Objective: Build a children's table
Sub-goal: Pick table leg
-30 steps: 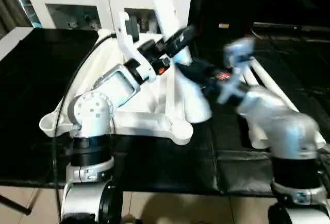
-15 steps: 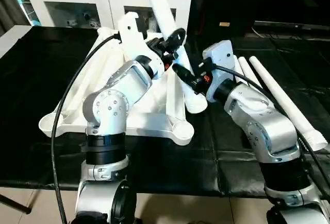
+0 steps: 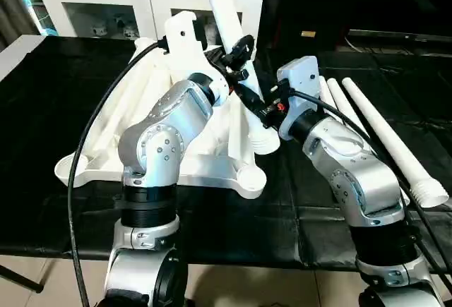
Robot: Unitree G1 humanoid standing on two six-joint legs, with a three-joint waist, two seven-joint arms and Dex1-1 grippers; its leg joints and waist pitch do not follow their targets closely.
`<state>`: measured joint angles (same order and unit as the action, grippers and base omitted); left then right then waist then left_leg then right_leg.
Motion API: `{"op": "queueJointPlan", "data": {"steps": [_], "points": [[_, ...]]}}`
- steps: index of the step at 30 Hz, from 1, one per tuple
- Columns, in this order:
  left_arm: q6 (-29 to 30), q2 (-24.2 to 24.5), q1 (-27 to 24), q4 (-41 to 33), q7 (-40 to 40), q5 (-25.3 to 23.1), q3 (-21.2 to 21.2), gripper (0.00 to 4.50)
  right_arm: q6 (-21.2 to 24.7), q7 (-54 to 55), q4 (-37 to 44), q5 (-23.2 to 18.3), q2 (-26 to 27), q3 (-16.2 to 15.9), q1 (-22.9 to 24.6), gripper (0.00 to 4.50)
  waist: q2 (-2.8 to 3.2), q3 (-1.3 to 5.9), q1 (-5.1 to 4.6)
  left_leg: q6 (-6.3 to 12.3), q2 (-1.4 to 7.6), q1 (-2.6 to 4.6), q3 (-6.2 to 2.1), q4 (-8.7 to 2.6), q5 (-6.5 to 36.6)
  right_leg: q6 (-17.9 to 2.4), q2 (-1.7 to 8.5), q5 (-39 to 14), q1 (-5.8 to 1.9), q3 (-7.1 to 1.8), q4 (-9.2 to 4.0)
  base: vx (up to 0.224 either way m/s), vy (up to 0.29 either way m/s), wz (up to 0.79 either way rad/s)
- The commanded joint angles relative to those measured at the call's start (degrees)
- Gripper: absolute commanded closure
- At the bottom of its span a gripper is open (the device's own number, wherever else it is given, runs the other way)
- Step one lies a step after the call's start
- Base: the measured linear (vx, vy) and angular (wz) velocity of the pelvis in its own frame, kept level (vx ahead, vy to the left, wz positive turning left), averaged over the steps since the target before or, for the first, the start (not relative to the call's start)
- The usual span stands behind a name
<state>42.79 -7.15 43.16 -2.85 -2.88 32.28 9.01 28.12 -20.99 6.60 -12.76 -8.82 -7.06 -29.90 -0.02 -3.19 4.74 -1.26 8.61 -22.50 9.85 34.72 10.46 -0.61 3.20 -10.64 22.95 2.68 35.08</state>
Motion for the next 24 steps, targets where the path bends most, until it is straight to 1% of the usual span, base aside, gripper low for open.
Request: {"op": "queueJointPlan", "data": {"steps": [1, 10, 12, 13, 14, 15, 17, 20, 22, 23, 24], "points": [[0.2, -0.9, 0.0, -0.3, -0.5, -0.6, -1.2, 2.68, -1.9, -0.1, 1.2, 0.3, 0.3, -0.4, -0.8, 2.74, 0.31, 4.1, -0.35, 0.97, 3.97, 1.18, -1.59, -3.54, 6.9, -10.8, 4.6, -3.6, -3.28, -2.76, -3.73, 0.0, 0.0, 0.0], [-0.9, -0.4, 0.1, 0.0, -0.4, -1.4, -1.4, 2.69, -2.4, -1.0, 0.7, 0.2, 0.1, 0.0, -1.3, 2.74, 0.25, 4.08, -0.35, 1.2, 3.95, 1.17, -1.57, -3.51, 6.9, -10.8, 4.59, -4.0, -3.32, -2.74, -3.78, 0.0, 0.0, 0.0], [-1.2, -0.2, 0.3, 0.2, -0.3, -1.6, -1.2, 2.69, -2.4, -1.2, 0.5, -0.1, 0.2, 0.2, -1.3, 2.74, 0.27, 4.11, -0.37, 1.12, 3.97, 1.2, -1.59, -3.5, 6.9, -10.8, 4.59, -3.9, -3.3, -2.74, -3.77, 0.0, 0.0, 0.0], [-1.4, -0.1, 0.4, 0.3, -0.3, -1.7, -1.2, 2.69, -1.9, -1.7, 0.5, -0.9, 0.3, 0.4, -1.3, 2.74, 0.24, 4.09, -0.39, 1.15, 3.95, 1.18, -1.57, -3.51, 7.0, -10.8, 4.57, -4.0, -3.32, -2.74, -3.76, 0.0, 0.0, 0.0], [-1.7, 0.2, 0.6, 0.6, -0.2, -1.9, -1.0, 2.69, -1.1, -2.6, 0.7, -2.6, 0.5, 1.1, -1.2, 2.18, 0.23, 4.16, -0.37, 1.3, 3.95, 1.19, -1.56, -3.46, 6.7, -10.8, 4.6, -3.5, -3.35, -2.76, -3.69, 0.0, 0.0, 0.0], [-2.1, 0.4, 0.7, 0.8, -0.2, -2.1, -0.9, 2.69, -0.5, -2.8, 0.9, -3.4, 0.8, 1.6, -1.1, 2.04, 0.32, 4.13, -0.31, 1.41, 3.96, 1.17, -1.6, -3.46, 6.7, -10.9, 4.62, -3.5, -3.32, -2.75, -3.7, 0.0, 0.0, 0.0], [-2.4, 0.7, 0.9, 1.0, -0.1, -2.3, -0.8, 2.69, 0.0, -3.0, 1.2, -4.2, 0.9, 2.0, -1.1, 1.94, 0.25, 4.15, -0.33, 1.51, 3.93, 1.15, -1.6, -3.46, 6.7, -10.9, 4.58, -3.5, -3.37, -2.73, -3.7, 0.0, 0.0, 0.0], [-3.9, 2.7, 1.7, 2.3, 1.1, -3.5, -0.7, 2.69, 0.5, -3.6, 1.6, -5.2, 0.2, 3.4, -1.2, 1.62, 0.43, 4.17, -0.29, 1.76, 3.89, 1.2, -1.64, -3.46, 6.7, -10.5, 4.53, -3.6, -3.34, -2.71, -3.79, 0.0, 0.0, 0.0], [-4.8, 3.7, 2.3, 3.5, 1.2, -4.1, 0.0, 2.69, 0.1, -4.4, 1.8, -5.8, -0.5, 4.2, -1.2, 1.57, 0.47, 4.22, -0.36, 1.35, 3.92, 1.28, -1.68, -3.48, 6.7, -10.5, 4.52, -3.5, -3.35, -2.66, -3.72, 0.0, 0.0, 0.0], [-5.0, 3.9, 2.4, 3.9, 1.1, -4.1, 0.3, 2.69, -0.7, -4.6, 1.9, -5.4, -0.9, 4.3, -1.1, 1.38, 0.44, 4.26, -0.36, 1.2, 3.94, 1.27, -1.67, -3.46, 6.4, -10.7, 4.53, -2.9, -3.35, -2.67, -3.62, 0.0, 0.0, 0.0], [-5.0, 3.9, 2.4, 3.9, 1.1, -4.1, 0.3, 2.69, -0.7, -4.6, 1.9, -5.4, -0.9, 4.3, -1.1, 1.38, 0.44, 4.26, -0.36, 1.2, 3.94, 1.27, -1.67, -3.46, 6.4, -10.7, 4.53, -2.9, -3.35, -2.67, -3.62, 0.0, 0.0, 0.0]]}}
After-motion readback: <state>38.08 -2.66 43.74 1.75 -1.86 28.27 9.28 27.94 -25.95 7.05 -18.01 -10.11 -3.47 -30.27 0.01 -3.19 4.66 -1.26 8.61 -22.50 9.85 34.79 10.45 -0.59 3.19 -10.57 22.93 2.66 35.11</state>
